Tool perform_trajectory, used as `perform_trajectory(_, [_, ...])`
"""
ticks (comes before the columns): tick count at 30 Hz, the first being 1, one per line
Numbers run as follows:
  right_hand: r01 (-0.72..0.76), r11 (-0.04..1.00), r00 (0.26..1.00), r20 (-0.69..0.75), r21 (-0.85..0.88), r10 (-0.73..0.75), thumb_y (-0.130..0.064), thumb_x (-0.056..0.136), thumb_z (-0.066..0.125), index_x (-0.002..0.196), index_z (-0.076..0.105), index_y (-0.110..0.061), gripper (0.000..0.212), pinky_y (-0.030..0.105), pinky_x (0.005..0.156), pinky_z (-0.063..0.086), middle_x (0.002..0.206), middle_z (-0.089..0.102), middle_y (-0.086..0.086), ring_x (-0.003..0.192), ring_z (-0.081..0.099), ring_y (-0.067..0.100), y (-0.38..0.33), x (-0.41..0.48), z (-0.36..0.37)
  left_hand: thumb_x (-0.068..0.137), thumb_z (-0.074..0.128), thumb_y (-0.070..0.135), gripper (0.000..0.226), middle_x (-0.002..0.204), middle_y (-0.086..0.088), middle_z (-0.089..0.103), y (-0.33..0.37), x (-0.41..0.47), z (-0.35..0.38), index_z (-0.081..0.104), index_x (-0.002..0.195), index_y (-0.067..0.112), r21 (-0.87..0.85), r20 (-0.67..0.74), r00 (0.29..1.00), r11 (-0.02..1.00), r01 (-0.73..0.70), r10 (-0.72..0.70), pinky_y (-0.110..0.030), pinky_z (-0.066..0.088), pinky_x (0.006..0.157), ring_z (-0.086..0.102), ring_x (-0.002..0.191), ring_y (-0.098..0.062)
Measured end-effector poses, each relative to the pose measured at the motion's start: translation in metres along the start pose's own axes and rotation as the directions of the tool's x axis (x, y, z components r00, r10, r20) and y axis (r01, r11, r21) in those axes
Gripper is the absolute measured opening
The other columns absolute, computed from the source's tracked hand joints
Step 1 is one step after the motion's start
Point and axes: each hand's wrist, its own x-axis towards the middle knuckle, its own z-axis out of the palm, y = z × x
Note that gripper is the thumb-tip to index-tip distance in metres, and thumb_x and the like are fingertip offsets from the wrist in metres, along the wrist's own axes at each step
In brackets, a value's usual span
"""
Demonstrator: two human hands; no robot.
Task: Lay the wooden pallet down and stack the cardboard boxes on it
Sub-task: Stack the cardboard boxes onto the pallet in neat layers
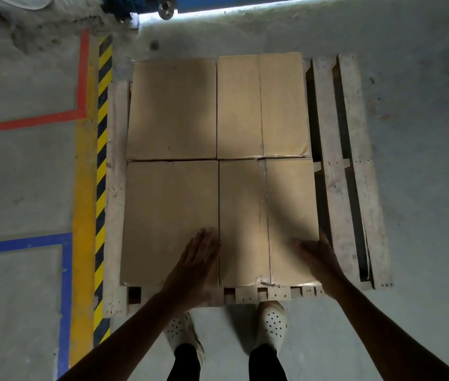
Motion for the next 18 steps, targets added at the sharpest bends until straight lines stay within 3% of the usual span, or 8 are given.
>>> perform_trajectory(4, [0.006, 1.000, 1.000, -0.020, -0.022, -0.007, -0.015, 0.093, 0.067, 0.139, 0.046, -0.017, 0.051, 0.027, 0.067, 0.060, 0.117, 0.065, 0.007, 0.096, 0.070, 0.015, 0.006, 0.002, -0.002, 0.070, 0.080, 0.042, 0.123, 0.165, -0.019, 0.001, -0.001, 0.005, 0.013, 0.000, 0.158, 0.011, -0.042, -0.124, 0.992, 0.999, -0.002, -0.003, -0.052, 0.014, 0.120, 0.002, 0.152, -0.040])
perform_trajectory(8, [0.012, 0.997, 0.999, -0.040, -0.071, -0.015, -0.016, 0.094, 0.067, 0.140, 0.044, -0.018, 0.052, 0.018, 0.063, 0.057, 0.118, 0.063, 0.001, 0.101, 0.066, 0.014, 0.007, 0.006, -0.002, 0.065, 0.082, 0.046, 0.129, 0.164, -0.020, 0.005, 0.001, 0.009, 0.024, 0.000, 0.158, 0.010, -0.073, -0.171, 0.985, 0.997, -0.003, -0.010, -0.052, 0.014, 0.119, 0.004, 0.151, -0.040])
perform_trajectory(13, [-0.055, 0.988, 0.997, -0.067, -0.142, 0.046, -0.023, 0.092, 0.069, 0.139, 0.045, -0.018, 0.053, 0.021, 0.065, 0.056, 0.119, 0.063, 0.006, 0.105, 0.064, 0.020, 0.008, 0.010, 0.001, 0.064, 0.080, 0.054, 0.129, 0.165, -0.018, 0.004, -0.002, 0.009, 0.028, 0.002, 0.158, 0.011, -0.070, -0.160, 0.987, 0.997, -0.009, -0.003, -0.051, 0.015, 0.120, 0.003, 0.152, -0.038])
perform_trajectory(15, [-0.090, 0.975, 0.995, -0.050, -0.203, 0.082, -0.022, 0.093, 0.067, 0.137, 0.045, -0.012, 0.050, 0.017, 0.059, 0.054, 0.115, 0.063, 0.011, 0.099, 0.064, 0.020, 0.002, 0.010, 0.000, 0.063, 0.081, 0.055, 0.130, 0.165, -0.019, 0.006, -0.001, 0.010, 0.027, 0.003, 0.158, 0.010, -0.054, -0.185, 0.983, 0.998, -0.015, 0.004, -0.050, 0.016, 0.120, 0.004, 0.152, -0.037])
perform_trajectory(16, [-0.107, 0.966, 0.994, -0.051, -0.235, 0.098, -0.024, 0.092, 0.068, 0.139, 0.041, -0.010, 0.056, 0.016, 0.060, 0.054, 0.115, 0.062, 0.012, 0.097, 0.063, 0.020, 0.000, 0.010, -0.001, 0.063, 0.081, 0.054, 0.131, 0.164, -0.019, 0.007, 0.000, 0.010, 0.027, 0.004, 0.158, 0.009, -0.049, -0.197, 0.980, 0.999, -0.015, 0.005, -0.050, 0.015, 0.119, 0.004, 0.151, -0.037])
perform_trajectory(18, [-0.163, 0.947, 0.985, -0.108, -0.277, 0.138, -0.037, 0.085, 0.071, 0.152, 0.024, -0.016, 0.085, 0.032, 0.077, 0.058, 0.129, 0.056, 0.016, 0.108, 0.061, 0.026, -0.006, 0.005, 0.002, 0.061, 0.083, 0.052, 0.132, 0.164, -0.019, 0.007, 0.002, 0.009, 0.024, 0.005, 0.158, 0.008, -0.049, -0.196, 0.981, 0.999, -0.010, 0.000, -0.050, 0.015, 0.119, 0.004, 0.151, -0.037])
